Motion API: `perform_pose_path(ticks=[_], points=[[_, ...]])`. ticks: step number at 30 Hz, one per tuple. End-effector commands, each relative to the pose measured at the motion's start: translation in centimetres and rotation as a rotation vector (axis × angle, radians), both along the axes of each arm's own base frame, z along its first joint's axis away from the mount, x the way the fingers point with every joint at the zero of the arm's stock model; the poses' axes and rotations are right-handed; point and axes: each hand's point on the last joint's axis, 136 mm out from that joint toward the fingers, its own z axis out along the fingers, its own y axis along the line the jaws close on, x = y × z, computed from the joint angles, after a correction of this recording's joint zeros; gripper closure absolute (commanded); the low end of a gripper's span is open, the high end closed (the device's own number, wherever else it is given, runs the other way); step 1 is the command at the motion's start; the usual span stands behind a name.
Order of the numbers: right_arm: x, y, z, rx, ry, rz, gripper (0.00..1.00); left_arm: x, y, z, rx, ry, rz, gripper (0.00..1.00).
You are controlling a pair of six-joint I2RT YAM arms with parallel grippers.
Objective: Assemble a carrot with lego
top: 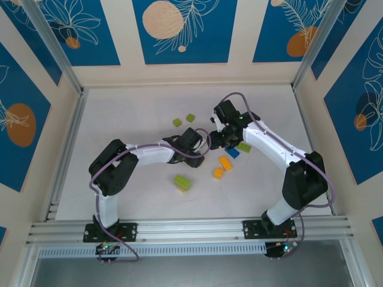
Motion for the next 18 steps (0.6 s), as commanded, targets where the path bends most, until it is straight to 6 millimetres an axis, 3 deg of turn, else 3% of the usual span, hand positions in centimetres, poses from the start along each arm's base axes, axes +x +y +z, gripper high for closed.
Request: perform_pose_path(ticks=[1,6,9,14,18], points=[[0.1,-0.5,1.7,0.022,-0.041,0.001,0.40,0.6,0.8,4.3,-0.050,-0.043,-0.003,0.38],[0.2,-0.5,1.6,0.033,-0.031,-0.004,0.37,2.5,4.6,7.7,-0.155,-0.061,0.105,0.35],[0.4,0.0,1.4,0.044,-0.020,-0.006,0.36,5.0,7.9,9.1,-0.171,-0.096,0.209,0.32],[0.7,0.5,1.3,0.056,-0.013,-0.004,0.35,10.6,12.5,7.9,-0.092,-0.139,0.333,0.29],[0.9,0.7,1.3,0.056,-0.009,0.002,0.35,13.7,12.4,5.9,-0.032,-0.152,0.322,0.28]])
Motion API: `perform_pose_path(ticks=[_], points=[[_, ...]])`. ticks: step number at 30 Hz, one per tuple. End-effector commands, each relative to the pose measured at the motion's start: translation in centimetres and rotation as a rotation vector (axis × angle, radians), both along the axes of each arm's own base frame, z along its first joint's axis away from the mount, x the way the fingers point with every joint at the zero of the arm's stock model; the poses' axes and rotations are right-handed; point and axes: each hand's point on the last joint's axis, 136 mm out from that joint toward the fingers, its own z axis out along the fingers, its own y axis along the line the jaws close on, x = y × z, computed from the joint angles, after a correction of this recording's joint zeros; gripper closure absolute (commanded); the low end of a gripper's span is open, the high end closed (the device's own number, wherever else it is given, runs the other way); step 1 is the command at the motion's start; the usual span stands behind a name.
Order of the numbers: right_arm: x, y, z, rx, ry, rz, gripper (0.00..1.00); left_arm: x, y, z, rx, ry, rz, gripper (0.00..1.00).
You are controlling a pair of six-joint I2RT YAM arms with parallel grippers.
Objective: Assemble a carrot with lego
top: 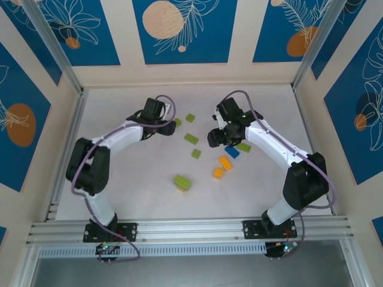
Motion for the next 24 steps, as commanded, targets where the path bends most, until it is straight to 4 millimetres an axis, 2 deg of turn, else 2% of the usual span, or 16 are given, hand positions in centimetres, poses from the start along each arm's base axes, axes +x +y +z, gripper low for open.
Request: perform_pose_path(ticks=[1,6,11,17,24], points=[[0.3,0.9,0.4,0.031,0.012,0.011,0.35,1.9,-0.7,-1.9,0.059,0.000,-0.033,0.28],[0.3,1.2,-0.2,0.030,0.028,0.025,0.36,3.7,-2.0,-3.7,0.046,0.000,-0.057,0.27],[0.5,1.4,-0.9,0.024,0.044,0.030,0.36,5.0,-2.9,-4.2,0.052,-0.014,-0.082,0.27],[0.8,1.7,-1.6,0.029,0.061,0.032,0.36,5.8,-3.7,-4.3,0.062,-0.026,-0.123,0.27],[1.0,1.9,-1.7,0.026,0.063,0.034,0.37,6.4,-4.5,-5.4,0.060,-0.011,-0.149,0.29]])
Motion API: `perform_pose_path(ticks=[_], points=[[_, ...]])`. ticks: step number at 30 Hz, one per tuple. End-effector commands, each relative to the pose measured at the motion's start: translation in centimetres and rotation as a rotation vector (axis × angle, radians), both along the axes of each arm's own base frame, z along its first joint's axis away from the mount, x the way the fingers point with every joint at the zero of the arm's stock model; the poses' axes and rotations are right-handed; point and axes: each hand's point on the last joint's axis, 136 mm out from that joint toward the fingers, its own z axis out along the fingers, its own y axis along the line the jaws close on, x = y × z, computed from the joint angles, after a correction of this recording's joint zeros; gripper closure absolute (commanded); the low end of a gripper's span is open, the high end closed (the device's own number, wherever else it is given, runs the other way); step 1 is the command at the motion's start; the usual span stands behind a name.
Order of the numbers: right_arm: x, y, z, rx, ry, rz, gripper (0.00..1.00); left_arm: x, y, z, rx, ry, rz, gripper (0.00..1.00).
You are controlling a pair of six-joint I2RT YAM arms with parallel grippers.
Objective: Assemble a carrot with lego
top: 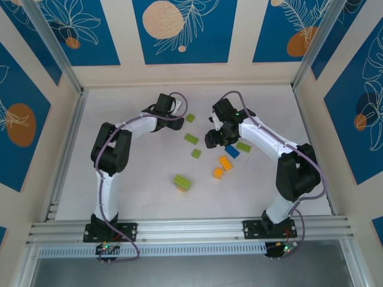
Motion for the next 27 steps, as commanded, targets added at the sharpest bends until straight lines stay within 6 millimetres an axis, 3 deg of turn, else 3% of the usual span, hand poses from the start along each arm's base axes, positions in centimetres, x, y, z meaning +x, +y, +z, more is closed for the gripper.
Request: perform_pose_path(ticks=[1,18,27], points=[[0.4,1.0,0.9,0.035,-0.012,0.023,0.37,0.1,-1.2,-0.7,-0.001,0.011,-0.045,0.30],[0.3,1.0,0.5,0.035,-0.002,0.028,0.37,-0.4,-2.3,-1.8,0.011,0.054,-0.087,0.59],[-0.4,3.9,-1.0,0.058,0.062,0.100,0.34,-3.5,-1.0,-1.4,0.006,0.077,-0.065,0.68]])
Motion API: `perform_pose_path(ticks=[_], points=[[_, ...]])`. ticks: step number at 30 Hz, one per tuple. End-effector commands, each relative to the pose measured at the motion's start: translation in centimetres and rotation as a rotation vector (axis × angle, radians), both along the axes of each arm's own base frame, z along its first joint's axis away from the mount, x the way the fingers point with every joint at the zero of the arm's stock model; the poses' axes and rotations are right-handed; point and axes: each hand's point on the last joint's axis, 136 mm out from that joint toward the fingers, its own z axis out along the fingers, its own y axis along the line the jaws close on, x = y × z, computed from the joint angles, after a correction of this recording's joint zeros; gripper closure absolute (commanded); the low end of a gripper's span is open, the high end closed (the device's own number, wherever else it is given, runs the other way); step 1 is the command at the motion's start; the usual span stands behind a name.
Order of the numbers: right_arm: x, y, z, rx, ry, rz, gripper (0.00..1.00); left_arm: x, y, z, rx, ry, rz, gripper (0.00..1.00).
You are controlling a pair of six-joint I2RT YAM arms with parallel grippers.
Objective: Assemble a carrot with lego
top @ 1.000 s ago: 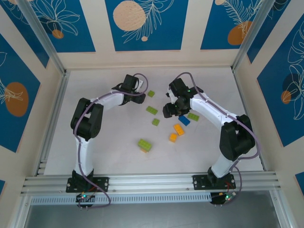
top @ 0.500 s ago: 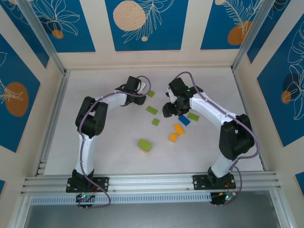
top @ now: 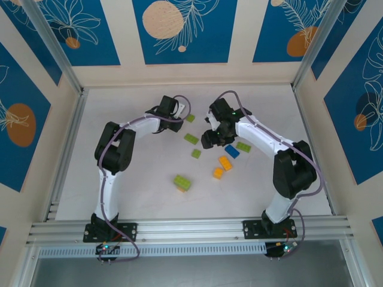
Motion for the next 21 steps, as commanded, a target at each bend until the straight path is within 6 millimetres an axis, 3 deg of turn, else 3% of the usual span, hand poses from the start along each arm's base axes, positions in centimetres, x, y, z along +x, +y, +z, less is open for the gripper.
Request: perform_pose_path(ticks=[1,5,11,21], points=[[-0.5,2.5,-0.5,0.032,0.037,0.057,0.32,-3.1,0.6,0.5,-0.003,0.045,0.002,0.68],[-1.1,4.8,-1.9,0.014,0.057,0.131,0.31,-5.7,2.2,2.0,-0.009,0.045,0.037,0.68],[-0.8,6.6,-3.0,0.011,0.014,0.238,0.30,-10.3,3.6,3.1,-0.027,0.068,0.059,0.67],[0.4,6.9,-5.4,-0.048,0.054,0.278,0.30,-15.5,2.4,3.4,-0.010,0.086,0.005,0.66]])
